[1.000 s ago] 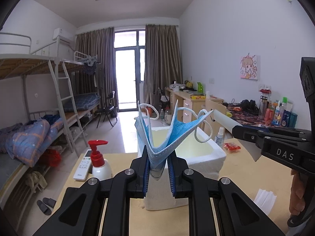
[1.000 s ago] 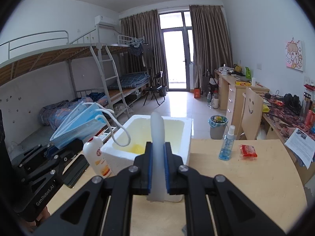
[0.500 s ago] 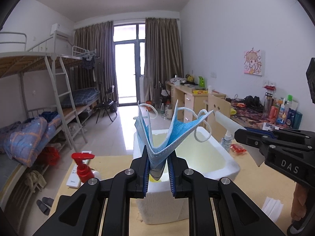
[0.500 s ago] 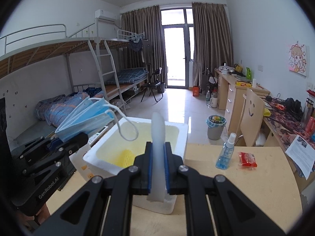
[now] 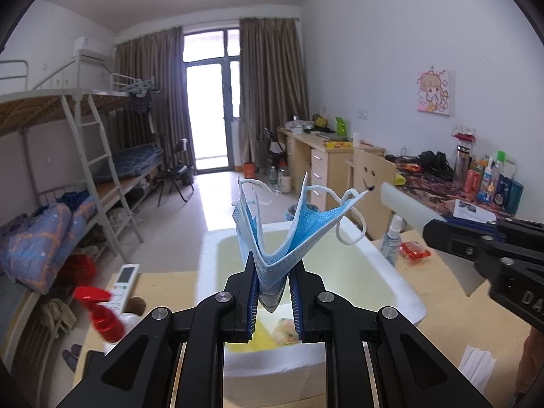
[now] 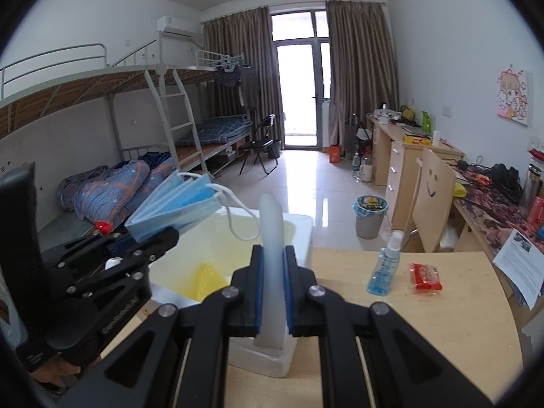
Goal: Organize soft objects
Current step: 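Open the left tool over the box, dropping the blue mask inside, then lower the foam roll into the box and open the right tool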
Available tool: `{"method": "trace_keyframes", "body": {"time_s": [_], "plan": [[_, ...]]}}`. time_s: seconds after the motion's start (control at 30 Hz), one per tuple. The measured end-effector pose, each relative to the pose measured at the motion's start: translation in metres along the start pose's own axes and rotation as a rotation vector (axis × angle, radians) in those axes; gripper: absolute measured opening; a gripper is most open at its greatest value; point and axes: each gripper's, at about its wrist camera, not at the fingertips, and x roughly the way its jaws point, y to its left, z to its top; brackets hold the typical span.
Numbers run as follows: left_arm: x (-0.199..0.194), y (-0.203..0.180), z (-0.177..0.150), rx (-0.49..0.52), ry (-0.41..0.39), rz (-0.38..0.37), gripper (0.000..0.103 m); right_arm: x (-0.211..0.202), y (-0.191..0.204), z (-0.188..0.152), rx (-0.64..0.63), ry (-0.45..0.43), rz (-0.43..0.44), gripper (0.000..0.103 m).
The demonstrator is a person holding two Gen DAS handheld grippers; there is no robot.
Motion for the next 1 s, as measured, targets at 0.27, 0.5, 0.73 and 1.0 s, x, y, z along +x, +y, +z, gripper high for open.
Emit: {"method": "trace_keyframes", "body": {"time_s": [0.27, 0.5, 0.73, 1.0], "plan": [[0.021, -0.013, 0.004, -0.001, 0.036, -0.041, 0.018, -0.012, -0.019, -0.004, 0.042, -0.005, -0.052, 0.013], [0.034, -0.010, 0.002, 0.008, 0.056, 0.019, 0.079, -0.016, -0.022, -0.004, 0.046, -0.011, -0.061, 0.013], [0.016, -0.010, 0.006, 0.022, -0.012, 0.064, 0.102, -0.015, -0.025, -0.005, 0.050, -0.011, -0.060, 0.013], [-0.001, -0.005, 0.009, 0.001, -0.046, 0.064, 0.102, -0.014, -0.021, -0.007, 0.036, -0.008, -0.054, 0.013]]}}
